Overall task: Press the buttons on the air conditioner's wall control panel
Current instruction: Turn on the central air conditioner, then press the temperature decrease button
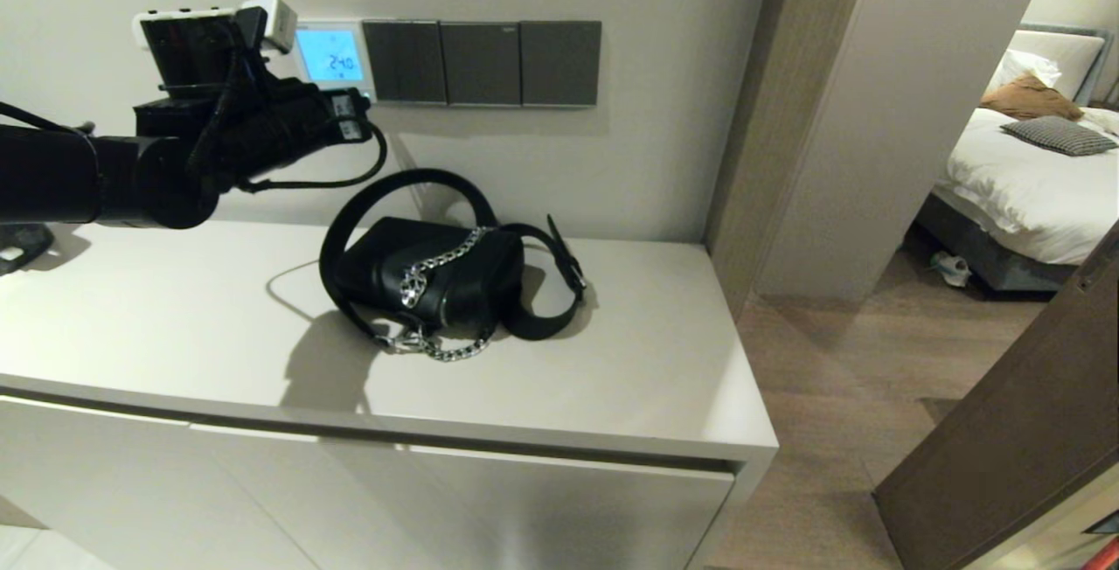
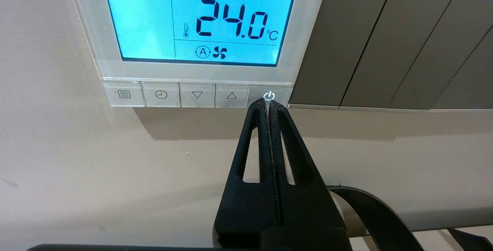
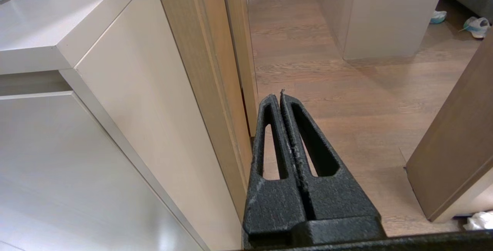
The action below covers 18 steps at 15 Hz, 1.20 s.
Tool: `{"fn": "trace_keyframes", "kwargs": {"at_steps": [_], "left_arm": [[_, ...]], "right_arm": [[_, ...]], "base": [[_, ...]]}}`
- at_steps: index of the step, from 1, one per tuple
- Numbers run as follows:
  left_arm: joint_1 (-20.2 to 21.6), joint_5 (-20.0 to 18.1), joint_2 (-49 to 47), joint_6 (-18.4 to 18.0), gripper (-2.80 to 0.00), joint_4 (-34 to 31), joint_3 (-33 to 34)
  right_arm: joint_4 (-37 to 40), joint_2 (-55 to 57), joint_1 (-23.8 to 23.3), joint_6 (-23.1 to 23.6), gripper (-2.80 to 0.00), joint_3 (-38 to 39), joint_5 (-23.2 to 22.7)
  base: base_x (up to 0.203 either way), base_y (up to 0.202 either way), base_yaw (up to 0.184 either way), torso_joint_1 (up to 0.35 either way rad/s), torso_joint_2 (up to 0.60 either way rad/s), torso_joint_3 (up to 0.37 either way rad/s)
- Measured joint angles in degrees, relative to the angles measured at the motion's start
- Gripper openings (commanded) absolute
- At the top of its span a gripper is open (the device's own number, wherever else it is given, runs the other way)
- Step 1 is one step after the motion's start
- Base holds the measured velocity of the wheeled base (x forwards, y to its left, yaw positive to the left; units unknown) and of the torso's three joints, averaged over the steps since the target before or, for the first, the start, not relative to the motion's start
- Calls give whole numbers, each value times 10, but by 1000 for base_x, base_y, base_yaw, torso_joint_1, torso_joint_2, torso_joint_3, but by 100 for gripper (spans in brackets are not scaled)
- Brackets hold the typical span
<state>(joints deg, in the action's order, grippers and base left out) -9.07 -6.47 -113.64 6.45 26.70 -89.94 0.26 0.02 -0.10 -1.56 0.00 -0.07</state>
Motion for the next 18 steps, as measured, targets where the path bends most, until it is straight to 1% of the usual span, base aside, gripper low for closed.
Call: {"fn": "trace_keyframes", "kwargs": {"at_steps": [3,10,18], "left_arm": [[0,0,5,1,-280,2,7],[1,0,51,3,-280,17,53],[15,1,55,7,-280,17,52]], "right_arm": [[0,0,0,0,-280,0,0],[0,0,0,0,-280,0,0],[0,0,0,0,-280,0,0]], "base": [[0,0,0,0,0,0],[0,0,0,0,0,0],[0,0,0,0,0,0]]}}
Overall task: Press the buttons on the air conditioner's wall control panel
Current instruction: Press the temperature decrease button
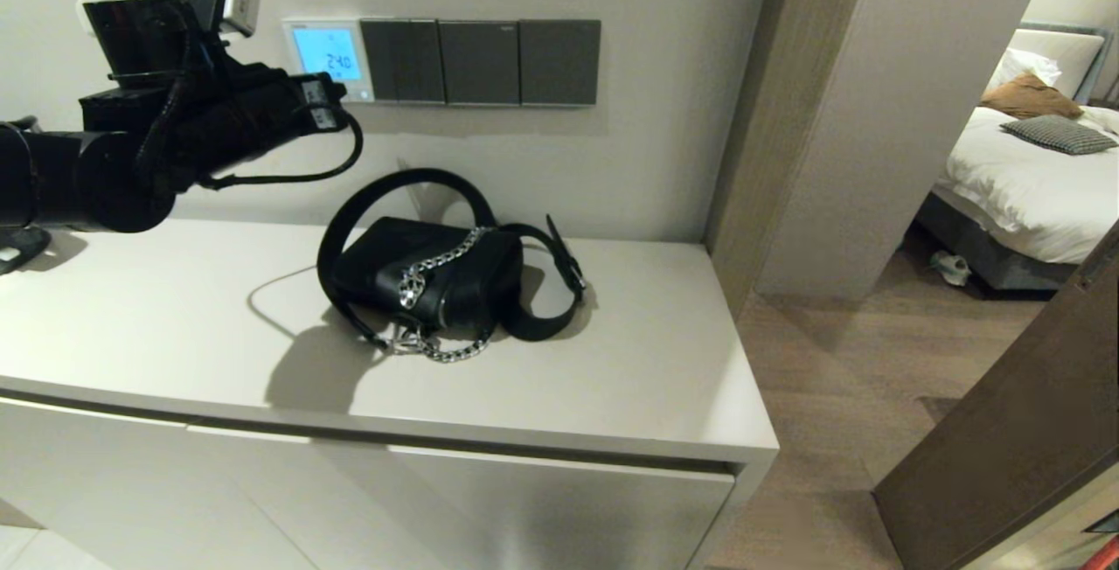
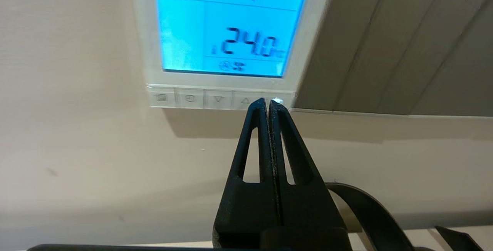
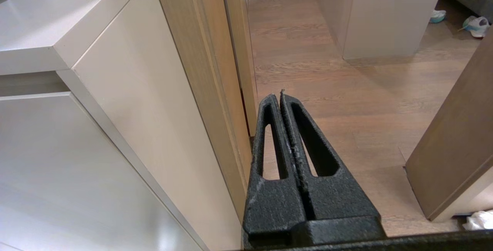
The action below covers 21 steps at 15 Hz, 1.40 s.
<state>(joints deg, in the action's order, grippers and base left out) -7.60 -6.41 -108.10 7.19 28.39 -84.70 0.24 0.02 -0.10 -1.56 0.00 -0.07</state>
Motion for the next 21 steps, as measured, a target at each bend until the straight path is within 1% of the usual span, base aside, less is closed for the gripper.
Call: {"fn": "trace_keyframes", "kwargs": {"at_steps": [14,21], "left_arm": [[21,0,-30,-1,-280,-1,-22],[21,0,-40,-1,-280,-1,-27]], "right_arm": [[0,0,0,0,-280,0,0],[0,0,0,0,-280,0,0]], "base": [[0,0,0,0,0,0],[0,0,0,0,0,0]]}}
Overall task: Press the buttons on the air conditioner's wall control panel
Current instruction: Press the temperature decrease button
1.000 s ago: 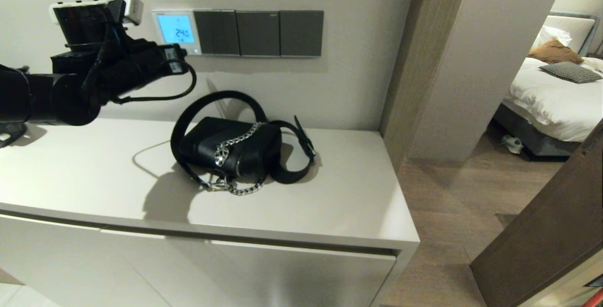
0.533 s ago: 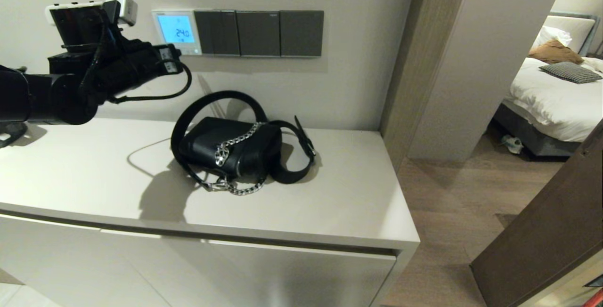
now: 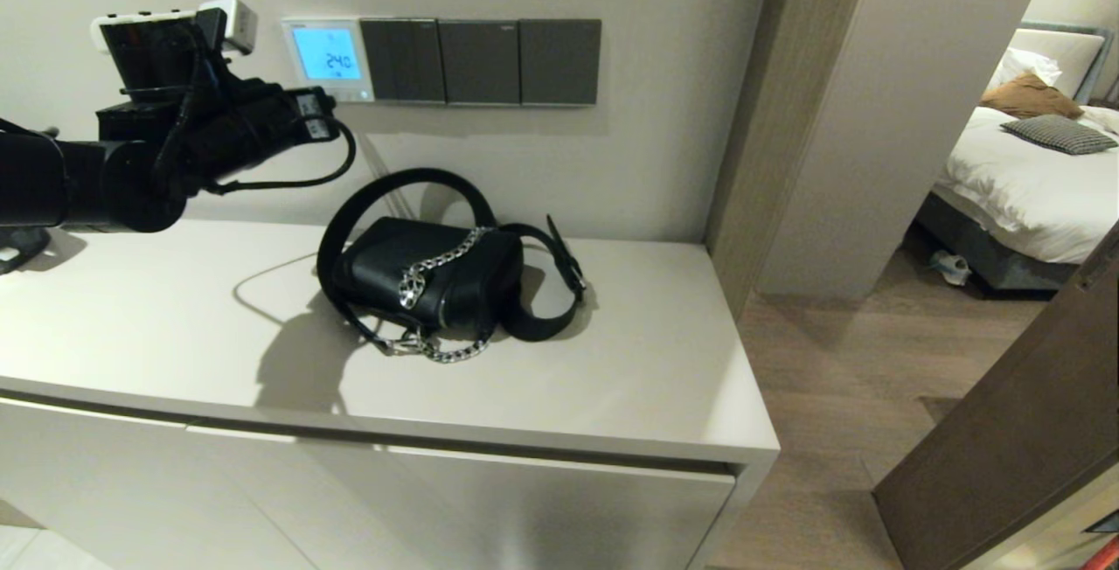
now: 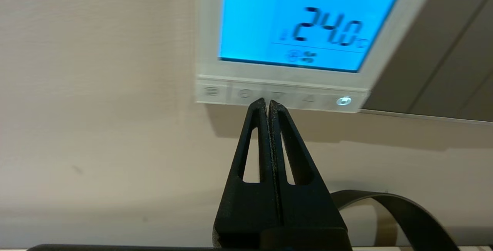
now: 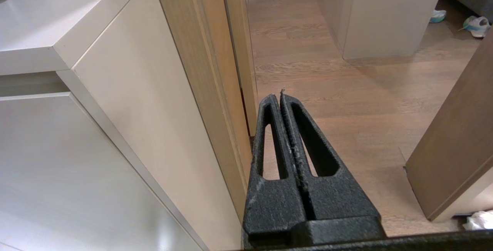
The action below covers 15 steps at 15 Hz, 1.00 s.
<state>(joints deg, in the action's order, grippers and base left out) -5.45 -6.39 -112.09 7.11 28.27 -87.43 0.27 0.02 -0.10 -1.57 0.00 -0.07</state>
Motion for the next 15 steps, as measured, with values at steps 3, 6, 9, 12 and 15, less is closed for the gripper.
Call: {"fn": "trace_keyframes", "kwargs": {"at_steps": [3,6,9,12,15], "left_arm": [[0,0,-4,0,-280,-1,-4],[0,0,-9,0,-280,-1,-7],[0,0,-10,0,-280,0,-7],[0,0,-7,1,-280,0,-2],[0,0,-4,1,-280,1,0]], "right_arm": [[0,0,0,0,-280,0,0],[0,0,0,0,-280,0,0],[0,0,0,0,-280,0,0],[0,0,0,0,-280,0,0],[0,0,0,0,-280,0,0]], "base": [[0,0,0,0,0,0],[0,0,0,0,0,0],[0,0,0,0,0,0],[0,0,0,0,0,0],[0,0,0,0,0,0]]}}
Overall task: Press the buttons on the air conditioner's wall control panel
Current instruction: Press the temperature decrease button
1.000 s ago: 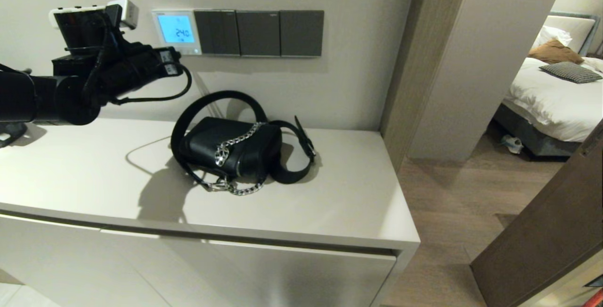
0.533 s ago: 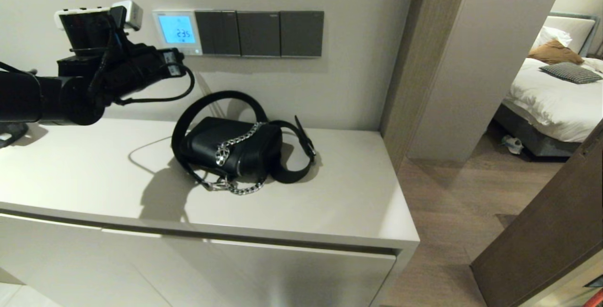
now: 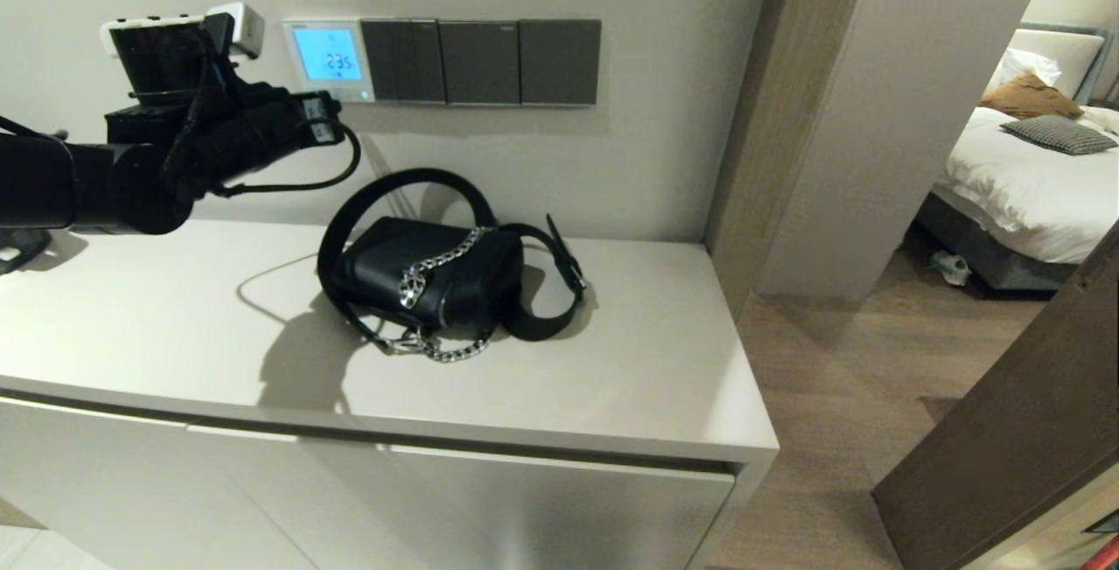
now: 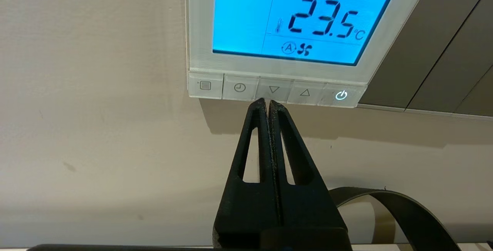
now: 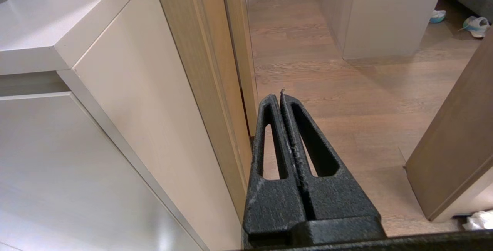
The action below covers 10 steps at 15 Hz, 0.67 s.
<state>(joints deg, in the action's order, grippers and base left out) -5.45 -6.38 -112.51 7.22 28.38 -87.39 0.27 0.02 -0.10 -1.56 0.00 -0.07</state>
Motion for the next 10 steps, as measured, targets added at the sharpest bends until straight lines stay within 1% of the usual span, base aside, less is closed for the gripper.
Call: {"fn": "trace_keyframes", "kwargs": {"at_steps": [10], "left_arm": [[1,2,0,0,-280,3,0]], "right_arm": [[0,0,0,0,-280,0,0]], "base": [[0,0,0,0,0,0]]}}
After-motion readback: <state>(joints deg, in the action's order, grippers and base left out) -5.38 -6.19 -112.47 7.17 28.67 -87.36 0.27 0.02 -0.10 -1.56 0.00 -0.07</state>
